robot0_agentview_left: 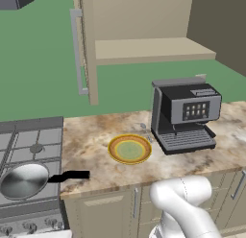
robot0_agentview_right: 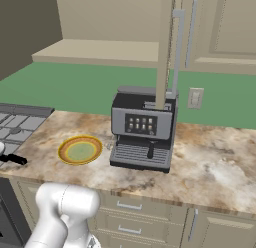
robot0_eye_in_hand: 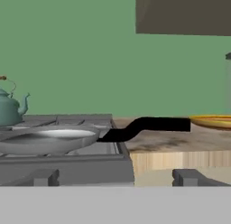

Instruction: Pick the pan from the cabinet and place it on the stove. Then turn on the stove burner for the pan.

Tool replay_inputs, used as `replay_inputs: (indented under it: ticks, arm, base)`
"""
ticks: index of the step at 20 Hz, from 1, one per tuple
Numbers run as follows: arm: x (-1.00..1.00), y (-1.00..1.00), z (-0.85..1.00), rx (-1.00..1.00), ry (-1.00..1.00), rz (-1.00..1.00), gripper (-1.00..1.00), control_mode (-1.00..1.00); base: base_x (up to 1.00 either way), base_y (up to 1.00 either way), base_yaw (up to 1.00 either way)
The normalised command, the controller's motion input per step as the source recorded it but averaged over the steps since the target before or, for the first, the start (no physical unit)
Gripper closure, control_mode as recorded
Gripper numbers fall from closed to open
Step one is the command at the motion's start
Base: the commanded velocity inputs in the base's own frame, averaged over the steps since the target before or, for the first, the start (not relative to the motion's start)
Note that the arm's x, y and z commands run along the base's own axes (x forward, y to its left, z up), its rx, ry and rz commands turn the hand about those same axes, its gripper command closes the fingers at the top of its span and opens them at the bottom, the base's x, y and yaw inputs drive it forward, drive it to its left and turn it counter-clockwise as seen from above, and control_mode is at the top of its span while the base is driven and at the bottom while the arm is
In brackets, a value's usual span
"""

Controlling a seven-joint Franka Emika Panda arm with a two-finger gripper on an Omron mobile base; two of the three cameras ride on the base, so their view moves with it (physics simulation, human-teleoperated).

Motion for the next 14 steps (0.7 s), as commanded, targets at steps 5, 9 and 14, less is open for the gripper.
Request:
replay_inputs:
  ticks: [5,9,14]
  arm:
    - [0.2,0.0,-0.13,0.0,0.0,0.13,-1.0,-1.0]
    - [0.19,-0.03,-0.1,0.01,0.0,0.14,-1.0,-1.0]
    - [0.11,-0.08,-0.25,0.06,0.0,0.11,-1.0,-1.0]
  base:
    - [0.0,0.0,0.0]
    - [0.0,0.0,0.0]
    - [0.0,0.0,0.0]
